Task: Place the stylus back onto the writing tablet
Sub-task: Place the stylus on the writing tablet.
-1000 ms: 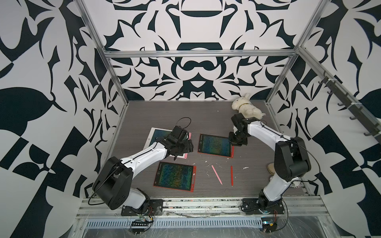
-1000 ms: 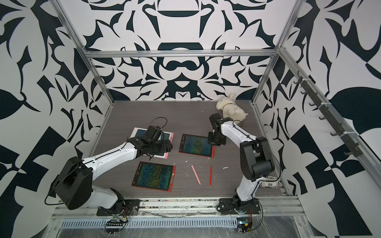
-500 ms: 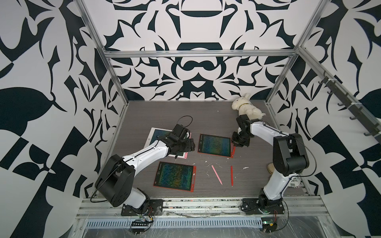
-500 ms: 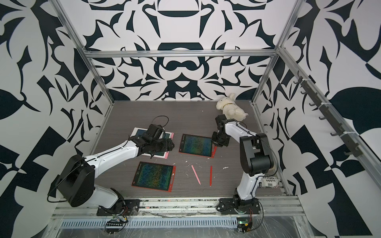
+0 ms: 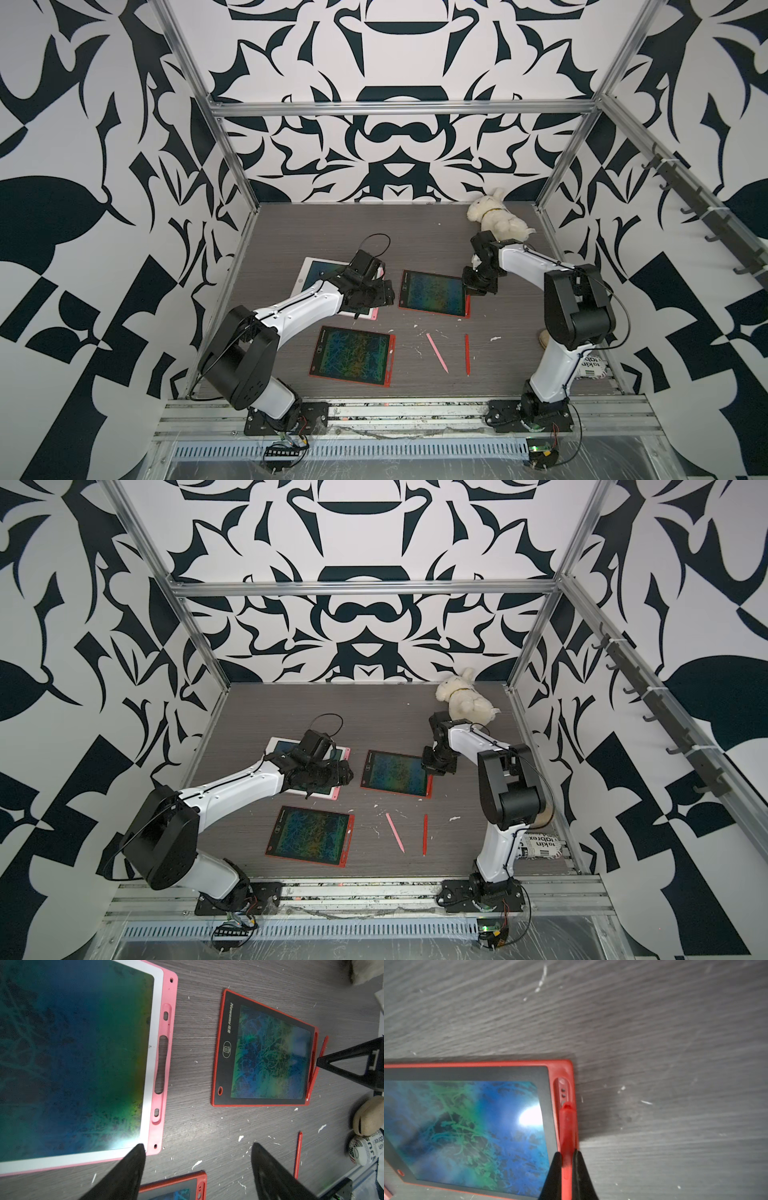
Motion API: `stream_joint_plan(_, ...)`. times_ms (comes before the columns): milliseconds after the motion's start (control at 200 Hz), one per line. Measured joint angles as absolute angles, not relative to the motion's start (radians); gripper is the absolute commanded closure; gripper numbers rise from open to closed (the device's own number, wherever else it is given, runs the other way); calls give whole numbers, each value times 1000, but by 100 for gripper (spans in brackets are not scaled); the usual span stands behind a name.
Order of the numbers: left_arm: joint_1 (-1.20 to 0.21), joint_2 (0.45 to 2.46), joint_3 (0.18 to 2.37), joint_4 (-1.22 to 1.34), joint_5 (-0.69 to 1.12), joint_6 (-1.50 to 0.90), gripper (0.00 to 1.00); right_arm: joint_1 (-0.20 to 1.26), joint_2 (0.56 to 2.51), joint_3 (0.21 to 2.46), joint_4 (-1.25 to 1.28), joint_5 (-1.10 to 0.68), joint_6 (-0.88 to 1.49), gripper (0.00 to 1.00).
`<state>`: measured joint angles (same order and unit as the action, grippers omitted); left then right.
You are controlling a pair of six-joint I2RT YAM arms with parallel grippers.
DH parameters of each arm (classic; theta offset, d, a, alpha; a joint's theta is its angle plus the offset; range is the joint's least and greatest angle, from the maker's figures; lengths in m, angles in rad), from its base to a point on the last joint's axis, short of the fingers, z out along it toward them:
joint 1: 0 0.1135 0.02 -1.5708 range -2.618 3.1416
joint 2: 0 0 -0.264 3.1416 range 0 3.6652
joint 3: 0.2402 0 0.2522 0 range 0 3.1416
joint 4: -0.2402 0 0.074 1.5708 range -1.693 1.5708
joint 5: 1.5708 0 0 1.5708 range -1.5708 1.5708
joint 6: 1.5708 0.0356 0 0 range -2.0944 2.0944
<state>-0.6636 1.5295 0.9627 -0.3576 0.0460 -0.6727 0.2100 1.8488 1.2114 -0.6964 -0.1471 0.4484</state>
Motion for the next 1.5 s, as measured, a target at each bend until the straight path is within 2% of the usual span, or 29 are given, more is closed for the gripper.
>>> stream_joint_plan(1145, -664, 1532, 963, -359, 49, -677, 18, 216, 1906, 1275, -720, -129, 386, 98)
stream_joint_plan(1375, -665, 1539, 963, -359, 50, -679, 18, 228, 1906, 1275, -741, -125, 392, 86)
stream_joint_plan(1500, -668, 1544, 963, -360, 50, -680, 18, 243, 1904, 1275, -760, -127, 401, 72)
